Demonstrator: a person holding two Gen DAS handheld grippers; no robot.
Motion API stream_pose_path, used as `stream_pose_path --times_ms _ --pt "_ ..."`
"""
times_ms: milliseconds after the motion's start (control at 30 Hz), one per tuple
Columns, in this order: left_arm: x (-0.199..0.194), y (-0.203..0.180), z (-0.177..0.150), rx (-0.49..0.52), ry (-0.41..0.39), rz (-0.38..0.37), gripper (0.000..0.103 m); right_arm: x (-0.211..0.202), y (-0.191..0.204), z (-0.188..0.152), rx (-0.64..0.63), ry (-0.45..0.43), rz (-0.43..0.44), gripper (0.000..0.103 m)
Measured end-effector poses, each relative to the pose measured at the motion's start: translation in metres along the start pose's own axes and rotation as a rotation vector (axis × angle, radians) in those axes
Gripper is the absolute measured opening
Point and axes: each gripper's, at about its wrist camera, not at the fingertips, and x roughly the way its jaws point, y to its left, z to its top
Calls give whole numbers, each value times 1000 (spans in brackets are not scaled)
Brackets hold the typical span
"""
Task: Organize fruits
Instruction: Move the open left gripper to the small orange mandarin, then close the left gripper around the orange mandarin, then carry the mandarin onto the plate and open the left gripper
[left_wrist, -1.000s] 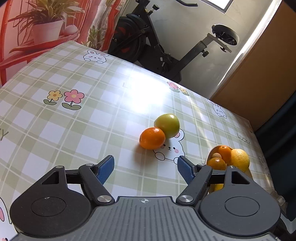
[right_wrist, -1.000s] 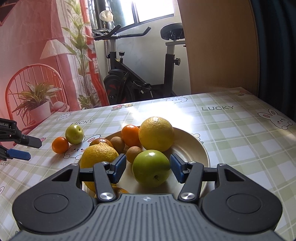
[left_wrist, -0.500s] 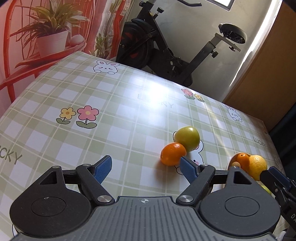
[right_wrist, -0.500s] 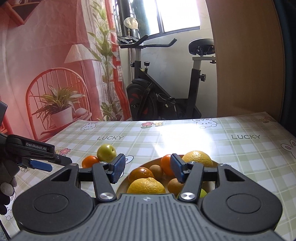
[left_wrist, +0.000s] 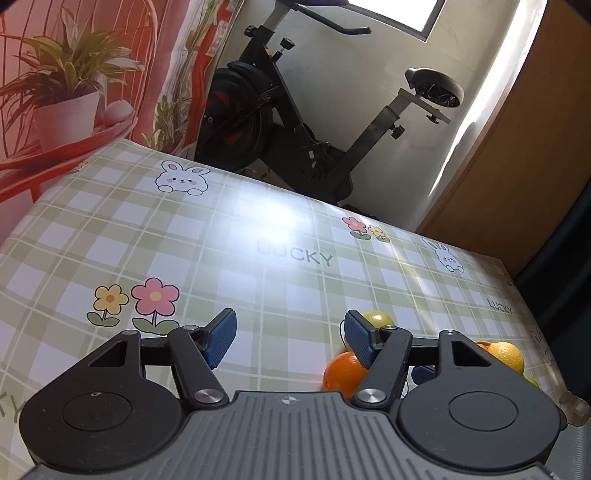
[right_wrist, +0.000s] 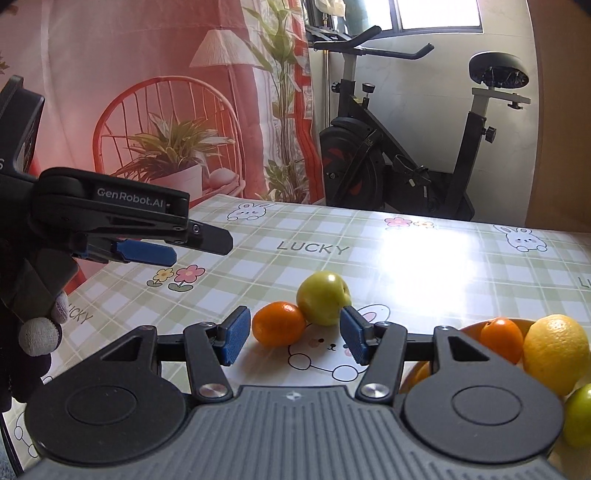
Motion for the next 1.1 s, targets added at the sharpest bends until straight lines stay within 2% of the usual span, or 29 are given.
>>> stream_pose_path --times_ms 100,300,433,600,767,900,1100 --pt "14 4 -3 -2 27 -37 54 19 7 -2 -11 30 -6 57" --pt "28 0 -13 36 69 -133 51 45 12 -7 -20 66 -32 57" --pt "35 0 -17 12 121 -185 51 53 13 -11 -9 76 -31 56" --pt "41 0 -21 4 143 -201 50 56 12 -13 2 80 -28 53" --pt "40 -7 -22 30 150 -222 35 53 11 -15 7 72 -16 50" --pt "37 -9 -24 54 152 -218 34 50 9 -17 17 67 -12 47" --pt "35 -5 -25 36 156 -230 35 48 10 -18 4 68 -9 47"
